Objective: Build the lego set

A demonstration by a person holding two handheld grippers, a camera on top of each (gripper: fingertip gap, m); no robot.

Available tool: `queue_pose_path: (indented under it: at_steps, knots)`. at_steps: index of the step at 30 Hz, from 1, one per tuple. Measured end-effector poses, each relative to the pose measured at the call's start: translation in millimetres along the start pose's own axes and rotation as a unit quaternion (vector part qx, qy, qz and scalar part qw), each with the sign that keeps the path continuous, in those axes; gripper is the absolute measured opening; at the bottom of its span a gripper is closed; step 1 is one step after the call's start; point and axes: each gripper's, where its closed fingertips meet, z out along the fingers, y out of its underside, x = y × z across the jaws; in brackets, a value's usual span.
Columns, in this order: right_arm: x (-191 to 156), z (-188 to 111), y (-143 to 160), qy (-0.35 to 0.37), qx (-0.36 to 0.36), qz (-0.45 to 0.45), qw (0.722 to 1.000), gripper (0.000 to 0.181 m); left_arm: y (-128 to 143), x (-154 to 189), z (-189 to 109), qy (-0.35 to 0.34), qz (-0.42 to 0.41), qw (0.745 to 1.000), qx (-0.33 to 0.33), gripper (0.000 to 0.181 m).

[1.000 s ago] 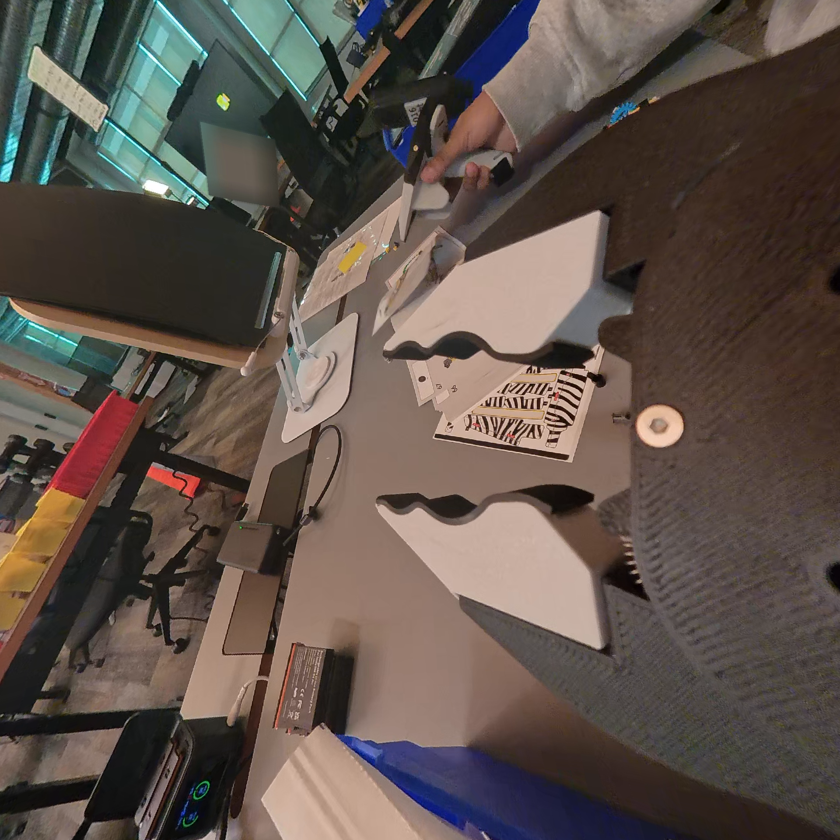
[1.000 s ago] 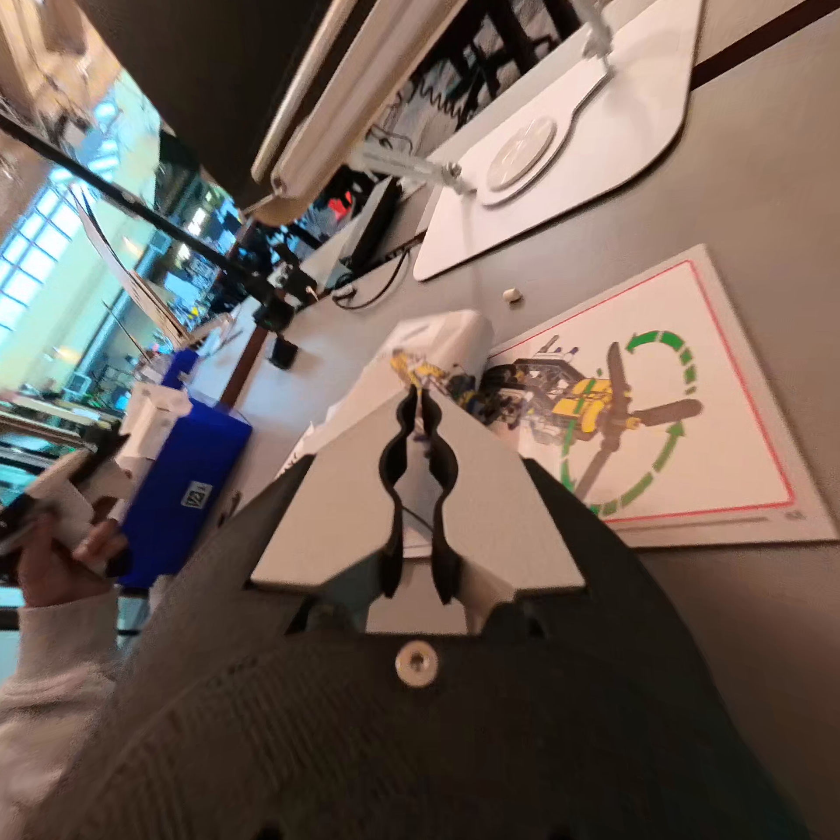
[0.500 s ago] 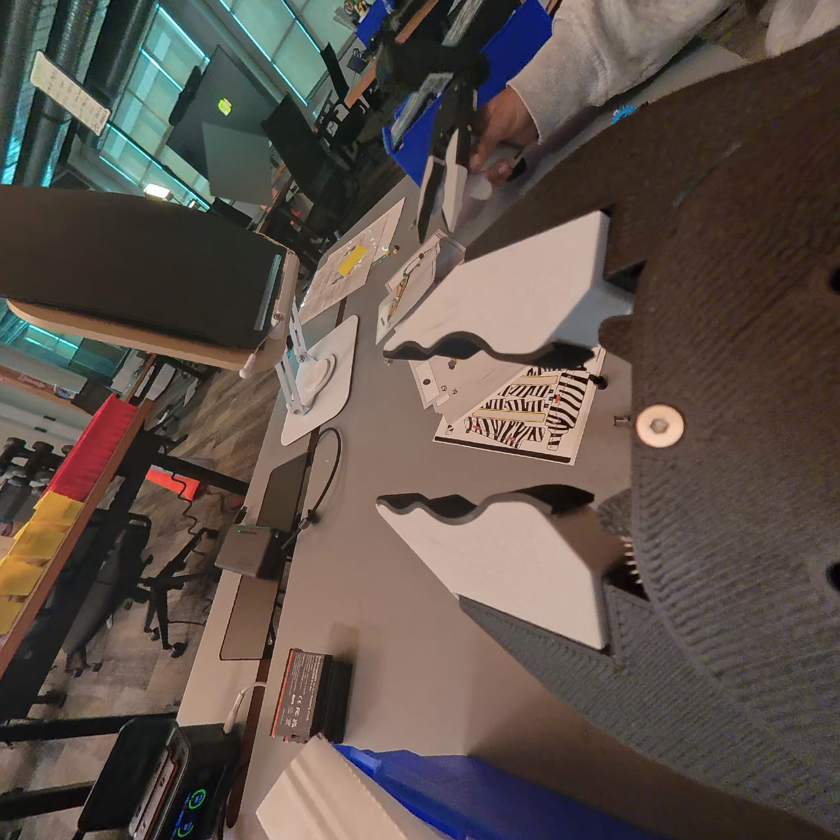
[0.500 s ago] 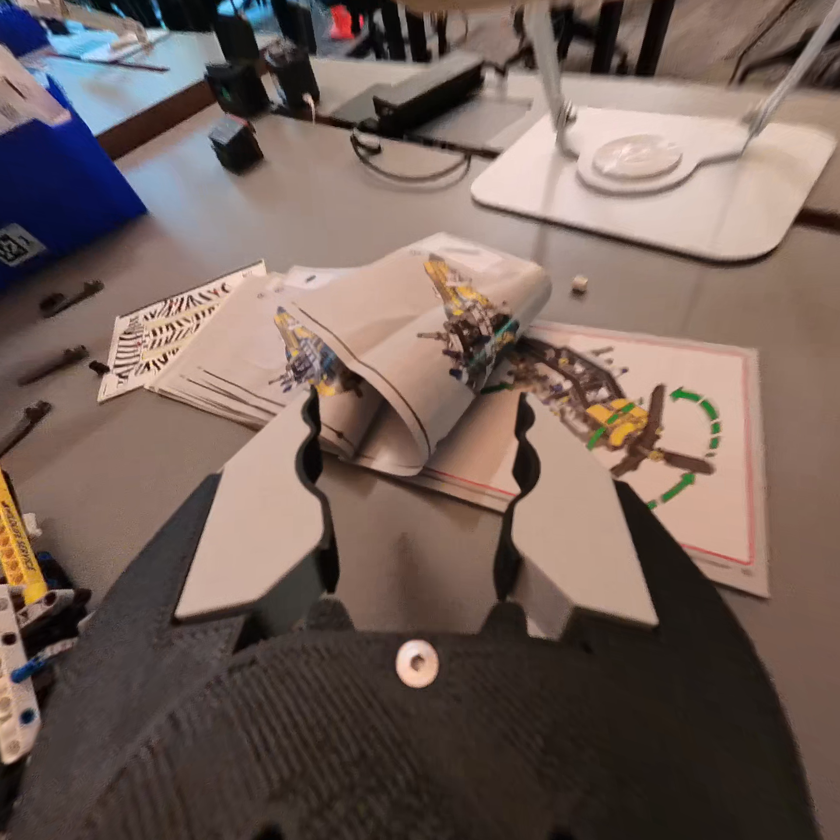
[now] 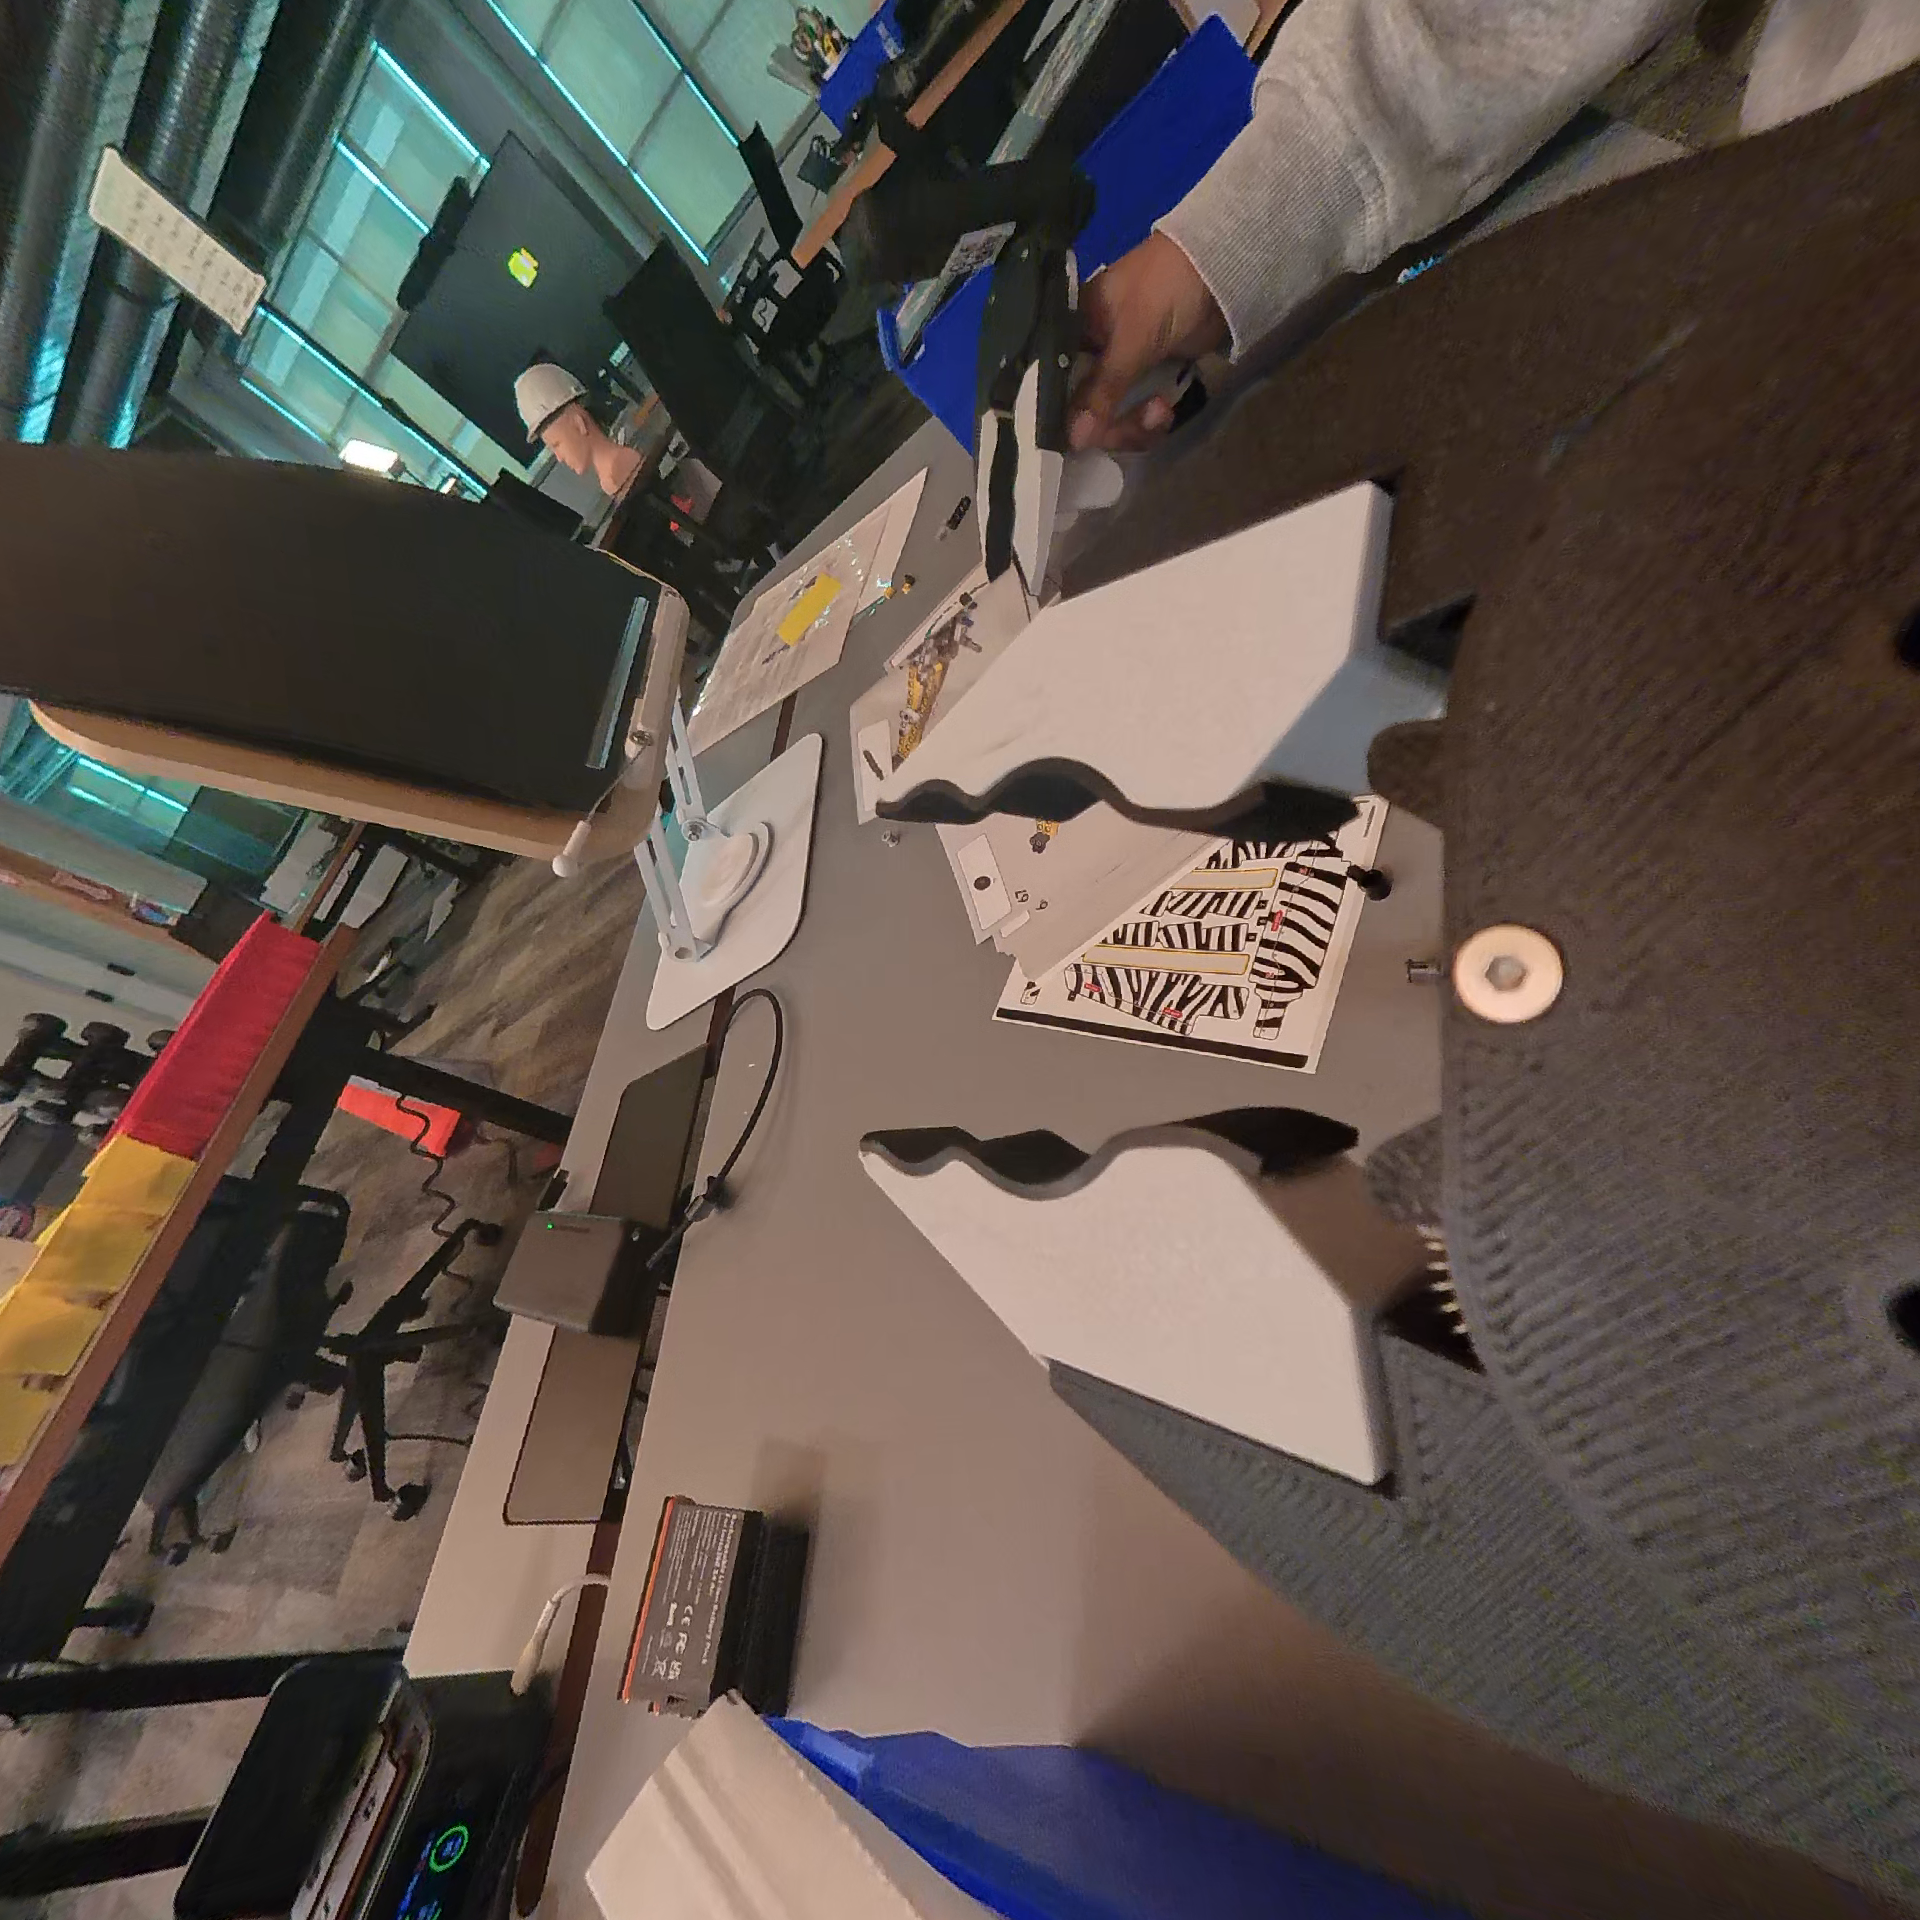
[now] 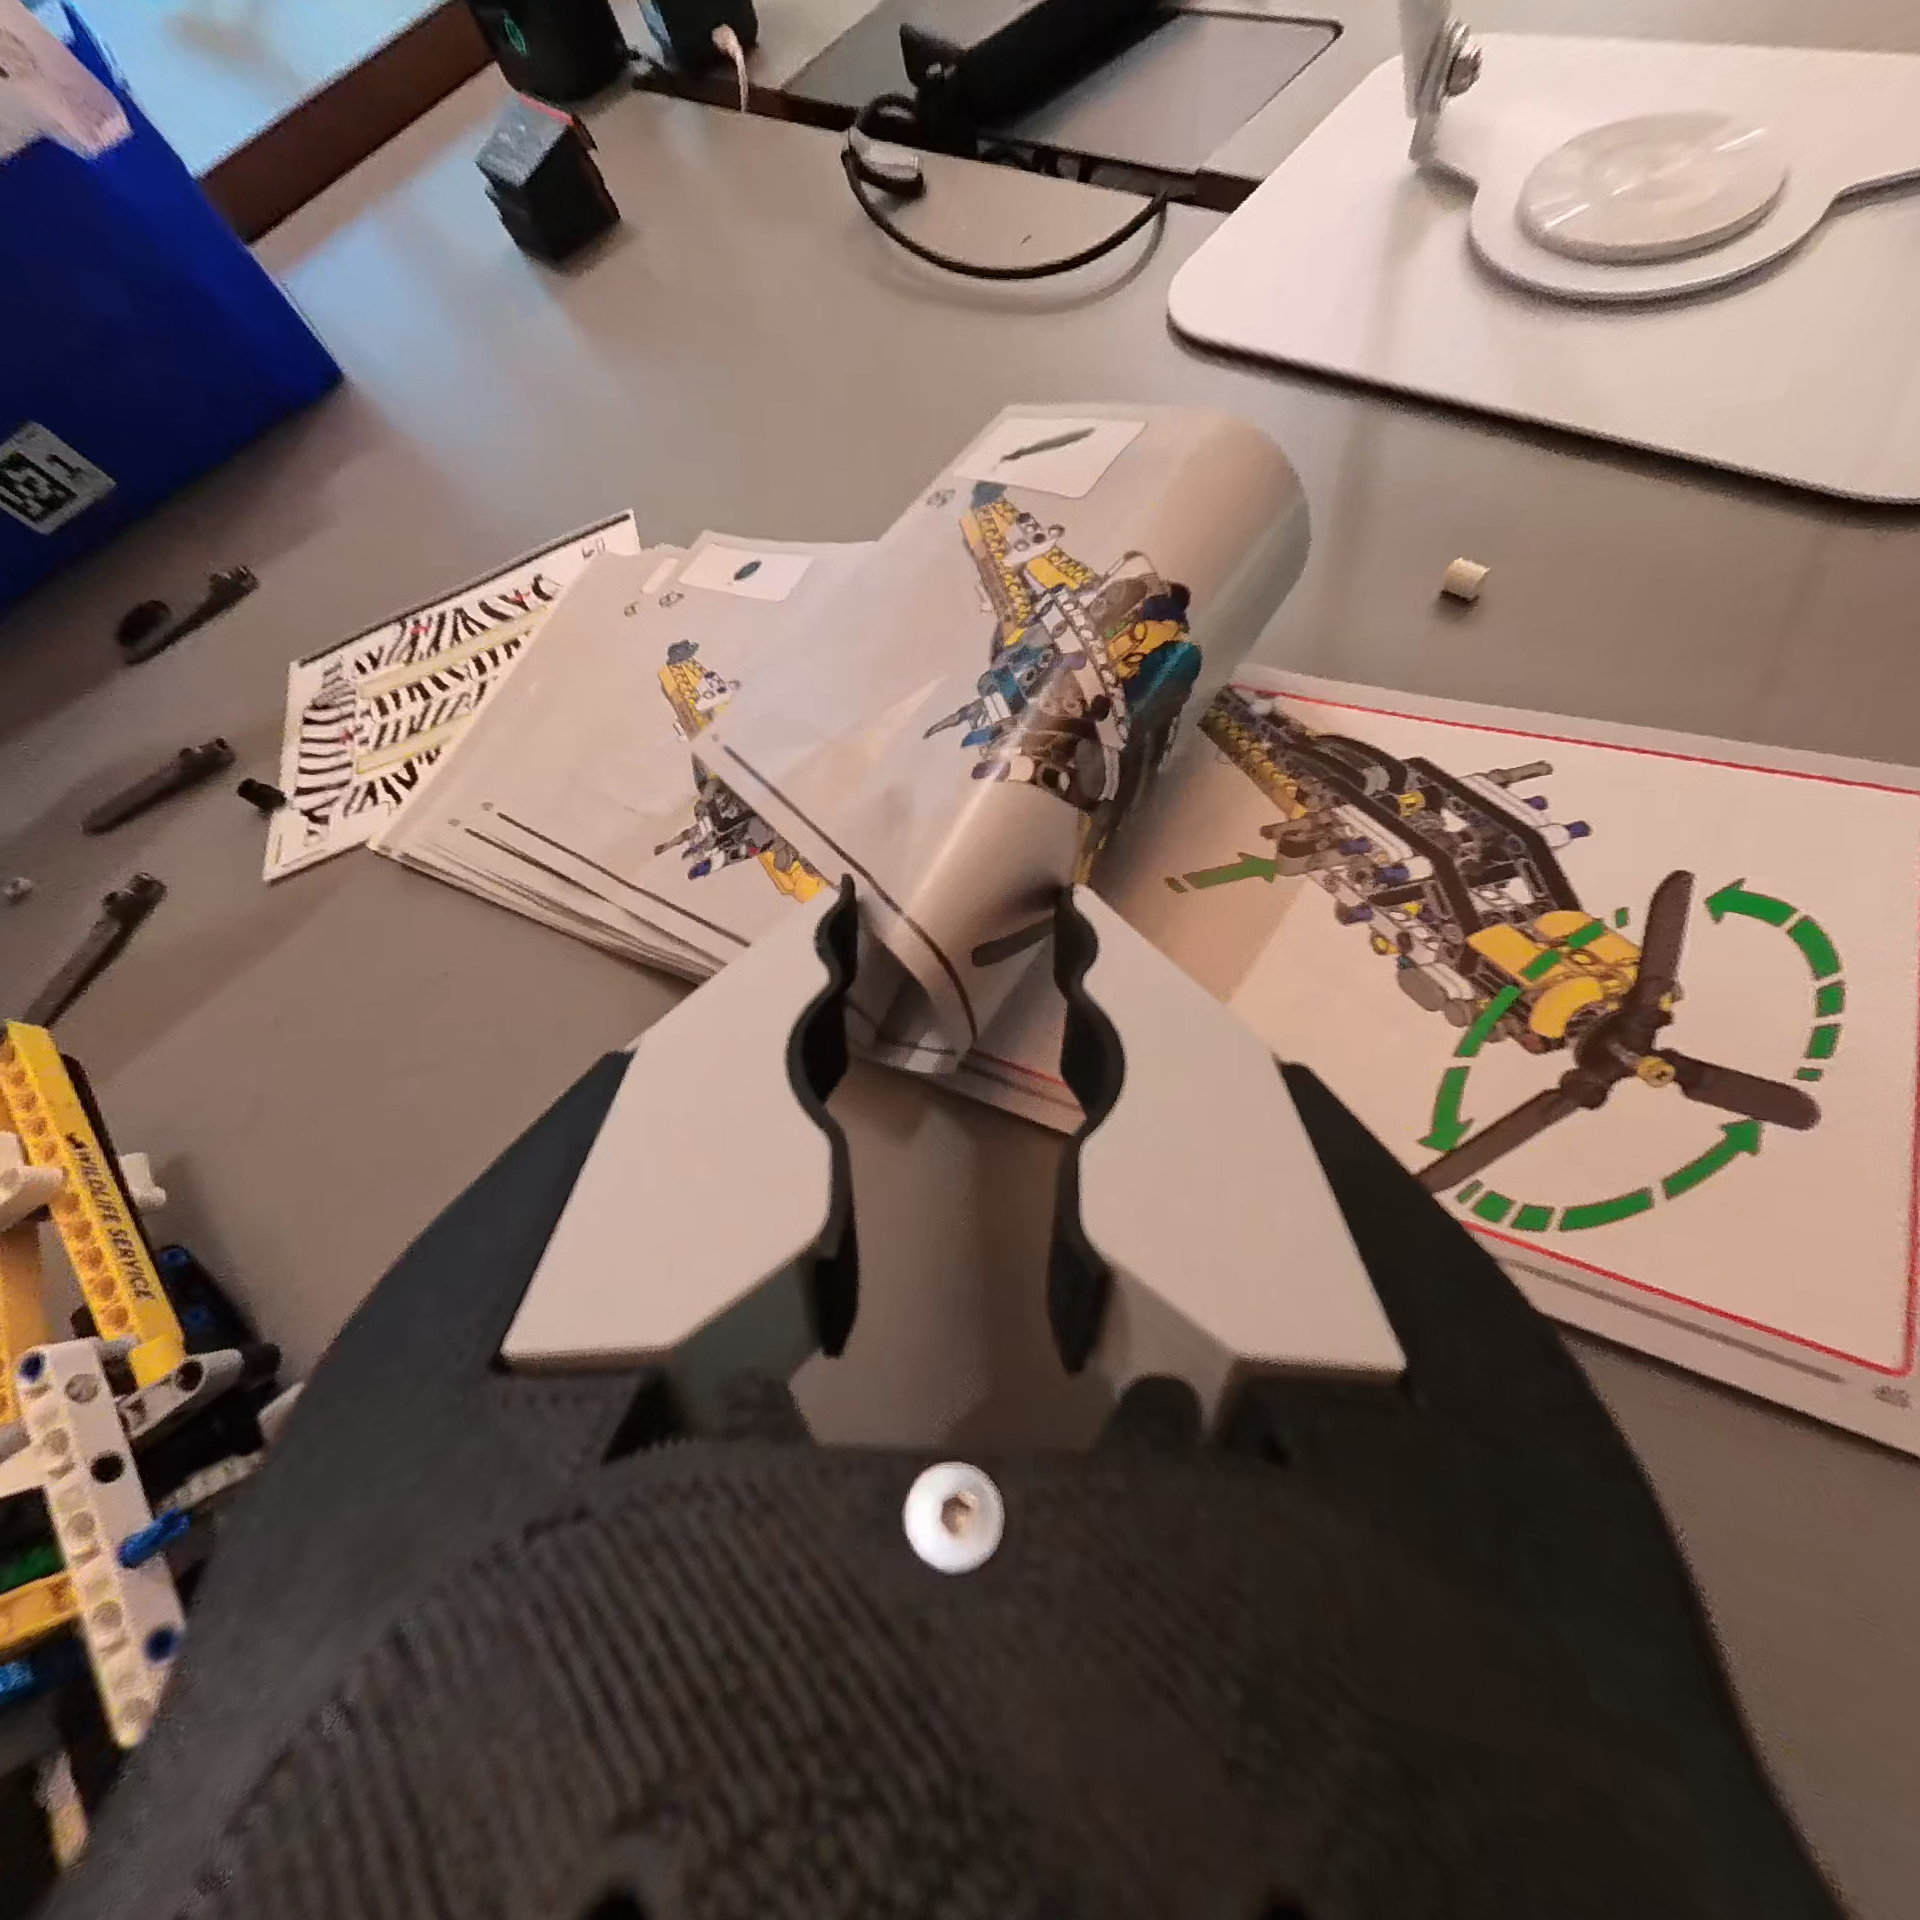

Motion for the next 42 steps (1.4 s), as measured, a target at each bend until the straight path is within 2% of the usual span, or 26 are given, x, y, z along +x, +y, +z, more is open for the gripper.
queue_pose_path:
  at_steps: [5, 9, 14, 21, 27, 36, 42]
  knots:
    - [-8.3, -4.9, -4.2, -0.026, 0.028, 0.016, 0.999, 0.036, 0.3, 1.1, 0.9, 0.001, 0.002, 1.0, -0.001, 0.058]
    - [-34.9, 6.5, 6.8, -0.077, -0.012, 0.005, 0.997, 0.042, 1.8, 2.1, 2.6, 0.002, 0.002, 1.0, -0.004, 0.058]
    - [-48.5, 10.3, 11.7, -0.081, -0.039, -0.03, 0.995, 0.049, 1.6, 3.5, 2.4, 0.001, 0.006, 1.0, -0.005, 0.058]
    - [-24.1, -20.7, -17.5, -0.046, 0.029, 0.002, 0.999, 0.05, 0.4, 3.0, 1.8, 0.006, 0.0, 1.0, -0.001, 0.058]
    - [-13.5, -43.6, -15.9, -0.015, 0.041, 0.006, 0.999, 0.05, 0.6, 6.9, 3.9, 0.009, 0.003, 1.0, -0.002, 0.058]
    - [-15.1, -68.4, 5.8, 0.013, 0.032, 0.002, 0.999, 0.051, -1.2, 13.1, 3.6, 0.002, 0.021, 1.0, -0.006, 0.058]
    - [-44.5, -80.4, -6.0, -0.004, 0.053, -0.011, 0.999, 0.052, -9.4, 7.0, -9.3, -0.017, 0.025, 1.0, 0.001, 0.058]
